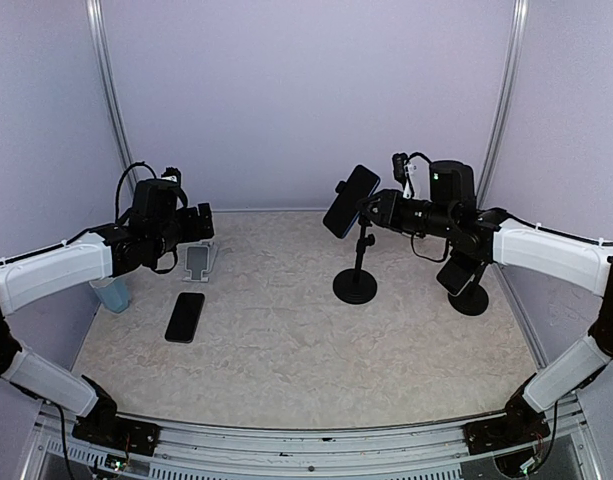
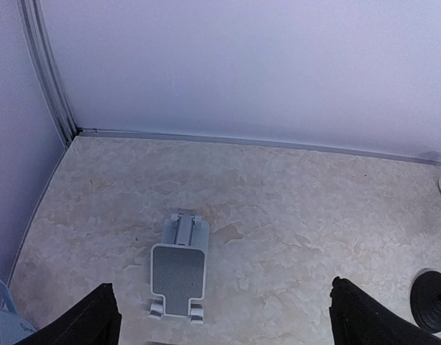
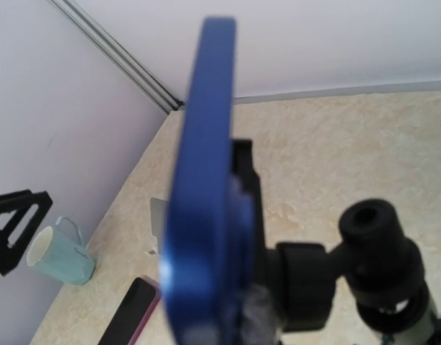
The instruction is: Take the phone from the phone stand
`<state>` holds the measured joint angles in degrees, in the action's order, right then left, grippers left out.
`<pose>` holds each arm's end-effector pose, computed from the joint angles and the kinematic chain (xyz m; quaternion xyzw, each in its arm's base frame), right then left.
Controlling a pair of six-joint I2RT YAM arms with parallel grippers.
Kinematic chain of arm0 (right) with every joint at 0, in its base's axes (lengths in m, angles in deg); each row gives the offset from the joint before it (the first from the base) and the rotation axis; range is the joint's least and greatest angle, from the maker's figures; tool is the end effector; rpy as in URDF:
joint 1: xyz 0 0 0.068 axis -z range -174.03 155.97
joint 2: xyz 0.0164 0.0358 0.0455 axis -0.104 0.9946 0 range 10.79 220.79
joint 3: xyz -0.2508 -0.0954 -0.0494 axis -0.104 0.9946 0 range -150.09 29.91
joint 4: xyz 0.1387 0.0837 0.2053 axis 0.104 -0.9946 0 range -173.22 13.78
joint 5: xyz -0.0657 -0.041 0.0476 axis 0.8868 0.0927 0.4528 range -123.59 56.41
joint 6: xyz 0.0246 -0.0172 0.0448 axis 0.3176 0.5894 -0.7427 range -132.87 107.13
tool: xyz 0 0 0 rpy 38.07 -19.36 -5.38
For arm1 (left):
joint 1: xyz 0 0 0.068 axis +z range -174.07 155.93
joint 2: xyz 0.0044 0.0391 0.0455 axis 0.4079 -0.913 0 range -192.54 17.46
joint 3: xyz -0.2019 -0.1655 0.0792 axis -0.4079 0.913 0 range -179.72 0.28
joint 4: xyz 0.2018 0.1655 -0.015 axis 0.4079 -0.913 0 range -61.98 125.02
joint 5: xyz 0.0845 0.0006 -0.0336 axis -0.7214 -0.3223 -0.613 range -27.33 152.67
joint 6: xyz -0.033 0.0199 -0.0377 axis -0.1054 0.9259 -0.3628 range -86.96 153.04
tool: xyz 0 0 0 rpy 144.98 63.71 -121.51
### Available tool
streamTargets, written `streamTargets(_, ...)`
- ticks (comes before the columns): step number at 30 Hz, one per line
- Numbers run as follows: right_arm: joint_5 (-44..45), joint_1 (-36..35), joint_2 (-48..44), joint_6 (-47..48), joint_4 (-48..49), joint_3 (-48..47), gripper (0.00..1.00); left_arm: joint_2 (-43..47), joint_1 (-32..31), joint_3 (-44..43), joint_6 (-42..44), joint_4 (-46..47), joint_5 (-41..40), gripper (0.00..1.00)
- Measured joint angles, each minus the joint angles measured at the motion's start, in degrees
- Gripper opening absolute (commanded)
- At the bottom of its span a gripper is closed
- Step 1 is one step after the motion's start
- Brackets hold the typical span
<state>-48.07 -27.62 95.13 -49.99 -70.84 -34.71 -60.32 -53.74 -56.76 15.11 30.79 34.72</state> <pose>0.2866 0.2011 0.3232 -0.0532 0.7855 0.4332 0.4387 0.2776 -0.1389 0.2965 -0.0455 0.8272 -0.0242 0.5595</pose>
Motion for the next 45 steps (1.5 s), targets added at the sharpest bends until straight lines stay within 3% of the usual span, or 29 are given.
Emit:
streamTargets(19, -0.4, -0.2, -0.1, -0.5, -2.1, -1.1, 0.07, -0.2, -1.1, -0.3, 1.0, 0.6, 1.4, 0.99)
streamTargets(31, -3.4, -0.2, -1.3, -0.5, -4.0, -1.1, 0.00, 3.0, -2.2, -0.8, 4.5, -2.0, 12.1, 0.99)
streamTargets(39, -5.9, -0.9, -3.8, -0.7, -6.1, -0.1, 0.00, 3.6, -7.7, -4.7, 5.8, -3.9, 16.5, 0.99)
streamTargets(45, -5.9, -3.3, -5.2, -1.1, -6.4, 1.0, 0.00, 3.4, -16.4, -6.7, 5.7, -4.4, 17.5, 0.99)
